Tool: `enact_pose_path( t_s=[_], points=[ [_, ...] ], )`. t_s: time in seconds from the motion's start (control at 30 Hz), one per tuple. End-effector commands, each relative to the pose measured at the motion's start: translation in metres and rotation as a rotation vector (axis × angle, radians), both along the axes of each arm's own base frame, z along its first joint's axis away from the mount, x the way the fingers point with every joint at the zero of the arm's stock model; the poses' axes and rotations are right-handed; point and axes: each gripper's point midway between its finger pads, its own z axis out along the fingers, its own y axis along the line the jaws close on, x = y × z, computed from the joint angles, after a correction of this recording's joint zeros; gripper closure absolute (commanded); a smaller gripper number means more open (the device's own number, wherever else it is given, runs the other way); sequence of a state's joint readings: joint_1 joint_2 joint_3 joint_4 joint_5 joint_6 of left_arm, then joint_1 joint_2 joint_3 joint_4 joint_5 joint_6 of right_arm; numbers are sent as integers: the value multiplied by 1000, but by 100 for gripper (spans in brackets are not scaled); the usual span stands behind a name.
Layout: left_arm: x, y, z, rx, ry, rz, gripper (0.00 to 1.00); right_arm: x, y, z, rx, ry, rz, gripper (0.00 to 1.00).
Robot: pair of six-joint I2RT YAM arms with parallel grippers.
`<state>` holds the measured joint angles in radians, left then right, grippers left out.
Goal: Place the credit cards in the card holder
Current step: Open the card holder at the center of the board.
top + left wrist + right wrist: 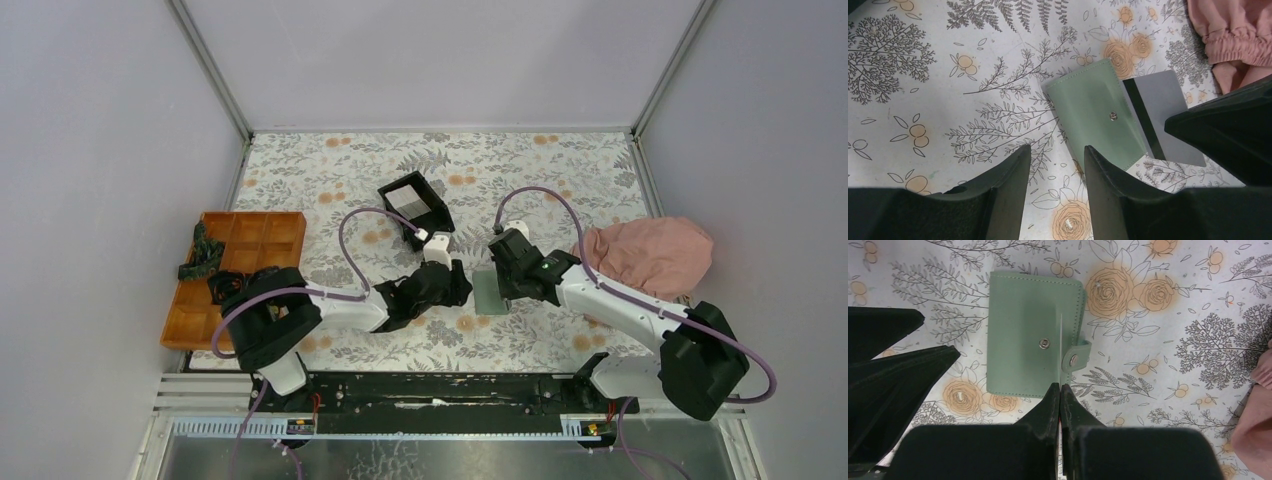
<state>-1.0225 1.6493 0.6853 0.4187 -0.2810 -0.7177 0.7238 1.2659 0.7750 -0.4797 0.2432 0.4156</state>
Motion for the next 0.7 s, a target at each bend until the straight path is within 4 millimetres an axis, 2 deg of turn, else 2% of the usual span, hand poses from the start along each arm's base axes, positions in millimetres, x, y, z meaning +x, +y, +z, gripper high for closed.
enact_pose_path(
  t_s=[0.0, 0.17, 0.4, 0.67],
  points=[
    [5, -3, 2, 29, -30, 9, 50, 15, -5, 11, -41, -68, -41, 100],
    [5, -3, -2, 40, -25, 7, 50, 17, -15, 15, -85, -97, -71, 100],
    [3, -6, -5, 50, -19, -4, 50, 18, -16, 10, -85, -92, -73, 100],
    [1, -5, -7, 59, -18, -7, 50, 24, -25, 2, 40, -74, -131, 100]
  ],
)
